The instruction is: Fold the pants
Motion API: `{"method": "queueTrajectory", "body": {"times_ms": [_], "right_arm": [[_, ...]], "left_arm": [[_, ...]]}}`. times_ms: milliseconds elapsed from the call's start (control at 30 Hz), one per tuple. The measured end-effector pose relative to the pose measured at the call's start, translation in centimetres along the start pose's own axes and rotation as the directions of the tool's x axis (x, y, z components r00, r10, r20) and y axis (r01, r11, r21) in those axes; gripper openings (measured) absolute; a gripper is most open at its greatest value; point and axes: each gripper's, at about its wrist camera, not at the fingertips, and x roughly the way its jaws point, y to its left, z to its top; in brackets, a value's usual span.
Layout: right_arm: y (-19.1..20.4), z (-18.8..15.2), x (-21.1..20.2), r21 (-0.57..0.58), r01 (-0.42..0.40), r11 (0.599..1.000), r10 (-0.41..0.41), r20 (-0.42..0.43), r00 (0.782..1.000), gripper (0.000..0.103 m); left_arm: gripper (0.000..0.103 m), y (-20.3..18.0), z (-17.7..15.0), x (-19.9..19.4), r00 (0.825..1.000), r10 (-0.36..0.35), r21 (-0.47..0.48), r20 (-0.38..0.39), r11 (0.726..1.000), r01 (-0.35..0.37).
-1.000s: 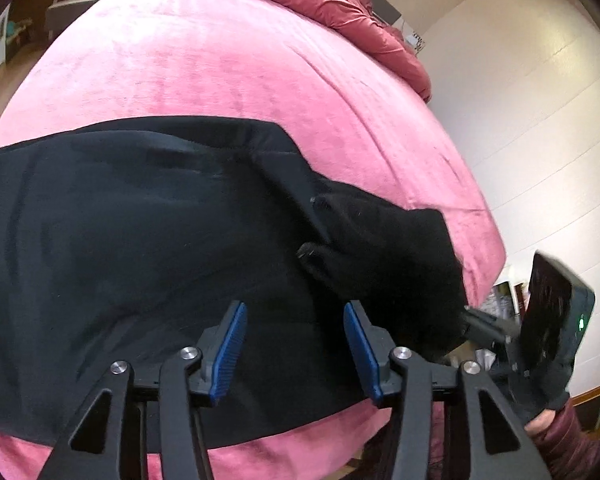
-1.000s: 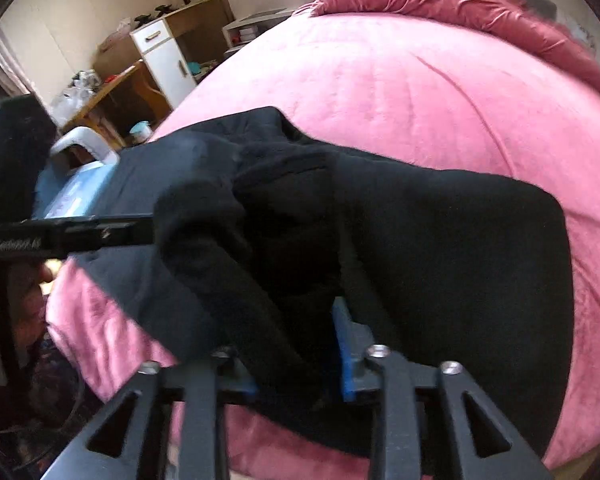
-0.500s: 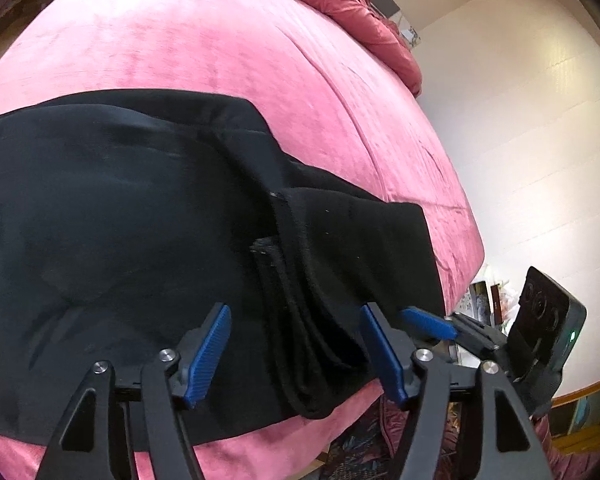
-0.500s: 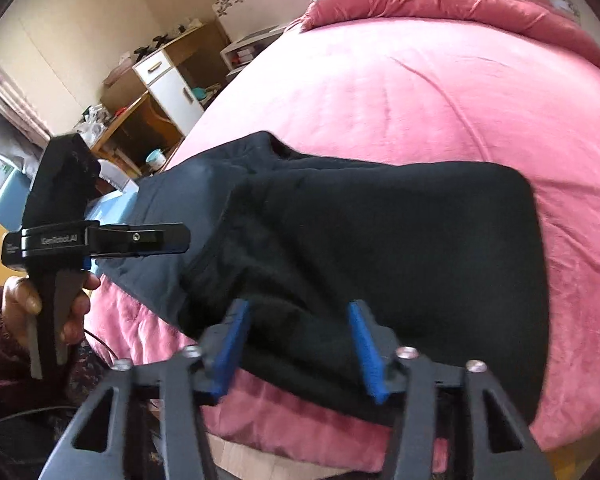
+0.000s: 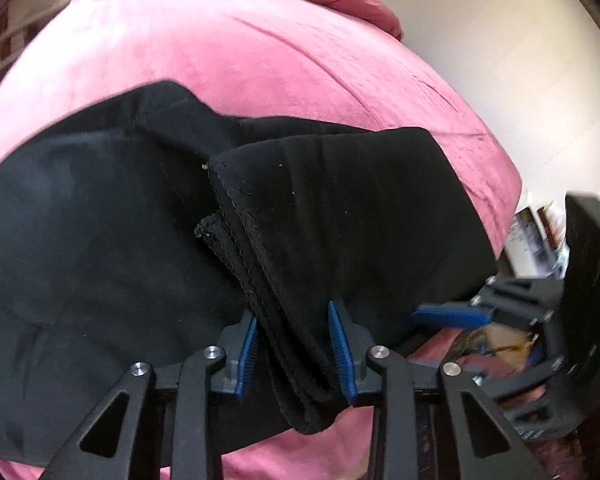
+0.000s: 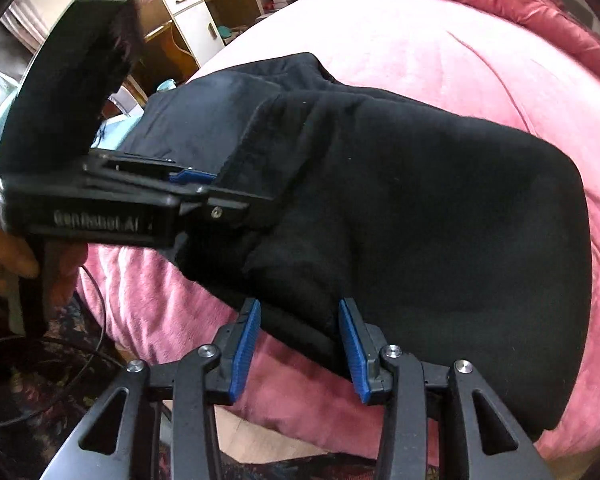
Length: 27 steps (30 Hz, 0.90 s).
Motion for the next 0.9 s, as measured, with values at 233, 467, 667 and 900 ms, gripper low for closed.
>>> {"method": "queueTrajectory", "body": {"times_ms": [233, 467, 667, 900], "right_arm": [[-4.9, -1.6, -3.3, 0.176, 0.079, 0.981, -0.089, 0.050, 0.995, 0.041], [-7.2, -2.4, -2.5, 0.268, 0.084, 0.960, -0.096, 0.033, 0.995, 0.041], [-6.6, -2.1, -1.9, 0.254, 0.111, 0.961, -0.118, 0.015, 0.993, 0.042], [-5.2, -1.5, -1.7, 0.231, 0.151, 0.961, -0.157, 0.010, 0.988, 0.042]], "left_arm": [[0.024, -1.3, -1.4, -1.5, 0.990, 0.103, 0.107, 0.097, 0.988, -0.114], [0.025, -3.2, -2.5, -0.9, 0.984, 0.142, 0.137, 0.108, 0.978, -0.156], [0.035, -4.5, -2.7, -0.5, 0.979, 0.159, 0.100, 0.128, 0.980, -0.172], [0.043, -2.8, -4.0, -2.7, 0.972, 0.169, 0.066, 0.163, 0.981, -0.181]]}}
